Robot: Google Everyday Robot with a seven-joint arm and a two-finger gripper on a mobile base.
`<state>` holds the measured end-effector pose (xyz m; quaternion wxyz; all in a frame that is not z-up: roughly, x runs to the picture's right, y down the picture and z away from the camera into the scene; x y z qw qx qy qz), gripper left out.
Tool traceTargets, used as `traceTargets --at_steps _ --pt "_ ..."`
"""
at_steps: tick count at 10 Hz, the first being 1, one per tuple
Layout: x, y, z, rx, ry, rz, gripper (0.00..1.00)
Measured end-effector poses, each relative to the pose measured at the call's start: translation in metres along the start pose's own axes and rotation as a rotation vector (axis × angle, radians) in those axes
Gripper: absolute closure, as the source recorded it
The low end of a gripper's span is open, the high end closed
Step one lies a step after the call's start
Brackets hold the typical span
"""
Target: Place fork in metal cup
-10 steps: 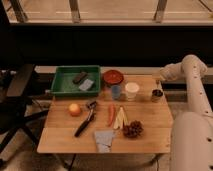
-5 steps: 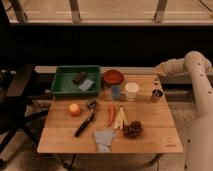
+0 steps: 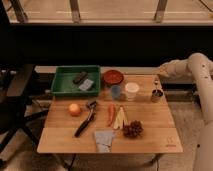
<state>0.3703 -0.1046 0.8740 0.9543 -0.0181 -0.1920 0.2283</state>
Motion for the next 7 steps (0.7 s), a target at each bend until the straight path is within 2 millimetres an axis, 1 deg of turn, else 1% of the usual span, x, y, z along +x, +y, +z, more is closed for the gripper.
traceTargets --at_steps 1,3,5,7 --pt "0.004 -0.001 -0.003 0.006 0.007 0.01 0.4" --pt "0.015 0.001 -0.008 0.015 0.018 0.042 0.4" --pt "0.024 0.007 -0.005 0.007 0.024 0.07 0.4" --pt "0.034 0.015 0.004 -0.011 0.034 0.1 0.4"
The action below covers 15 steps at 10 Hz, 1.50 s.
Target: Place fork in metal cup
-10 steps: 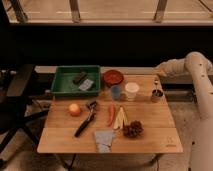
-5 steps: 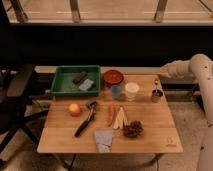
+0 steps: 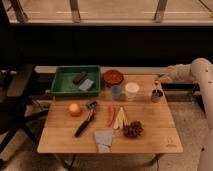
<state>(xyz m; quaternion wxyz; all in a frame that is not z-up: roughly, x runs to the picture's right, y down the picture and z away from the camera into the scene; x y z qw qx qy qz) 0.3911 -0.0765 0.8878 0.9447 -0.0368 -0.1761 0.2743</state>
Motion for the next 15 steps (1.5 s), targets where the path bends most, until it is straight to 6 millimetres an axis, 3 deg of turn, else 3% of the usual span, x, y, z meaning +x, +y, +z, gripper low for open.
traceTargets --at_steps 4,10,15 --pt "0.018 0.0 0.012 -0.021 0.021 0.042 0.4" --pt "0.022 0.002 0.044 -0.076 0.002 0.059 0.43" --pt "0.026 0.002 0.052 -0.092 0.004 0.05 0.9"
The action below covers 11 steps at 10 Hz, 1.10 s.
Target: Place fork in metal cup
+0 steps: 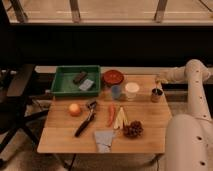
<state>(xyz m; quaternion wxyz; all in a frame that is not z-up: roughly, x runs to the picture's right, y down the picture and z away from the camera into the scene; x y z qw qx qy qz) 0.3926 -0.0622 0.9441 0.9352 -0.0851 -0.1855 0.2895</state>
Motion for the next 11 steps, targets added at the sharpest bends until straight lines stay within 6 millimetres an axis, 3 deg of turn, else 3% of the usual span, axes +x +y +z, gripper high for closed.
traceTargets --at_steps 2,6,11 --pt "0.0 -0.001 -0.004 0.004 0.004 -0.006 1.0" --pt "-0.012 -0.005 -0.022 0.034 -0.001 -0.033 1.0" --pt "-0.046 -0.003 -0.061 0.086 -0.029 -0.09 1.0"
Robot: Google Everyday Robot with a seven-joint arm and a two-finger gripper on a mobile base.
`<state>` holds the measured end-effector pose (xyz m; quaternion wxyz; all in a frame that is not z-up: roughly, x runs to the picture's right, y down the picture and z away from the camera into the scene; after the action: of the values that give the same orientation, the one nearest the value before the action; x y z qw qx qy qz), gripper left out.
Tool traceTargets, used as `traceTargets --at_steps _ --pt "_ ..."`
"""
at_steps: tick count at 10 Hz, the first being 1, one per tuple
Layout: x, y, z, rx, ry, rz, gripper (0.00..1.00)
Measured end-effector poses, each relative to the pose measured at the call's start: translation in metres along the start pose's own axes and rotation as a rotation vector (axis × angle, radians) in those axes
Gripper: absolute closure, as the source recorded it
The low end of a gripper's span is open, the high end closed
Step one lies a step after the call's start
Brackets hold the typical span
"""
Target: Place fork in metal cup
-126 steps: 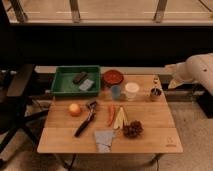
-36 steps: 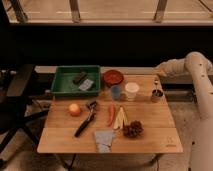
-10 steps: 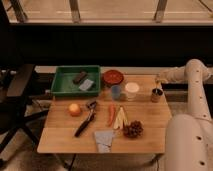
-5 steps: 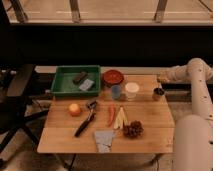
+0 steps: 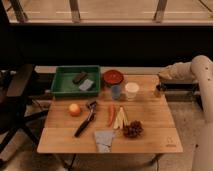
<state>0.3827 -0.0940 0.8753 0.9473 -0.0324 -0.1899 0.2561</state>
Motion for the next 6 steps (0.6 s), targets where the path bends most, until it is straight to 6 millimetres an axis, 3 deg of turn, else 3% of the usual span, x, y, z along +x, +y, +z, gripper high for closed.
traceTargets --at_steps 6 --pt "-0.056 -0.021 -0.049 0.114 -0.008 -0.088 1.0"
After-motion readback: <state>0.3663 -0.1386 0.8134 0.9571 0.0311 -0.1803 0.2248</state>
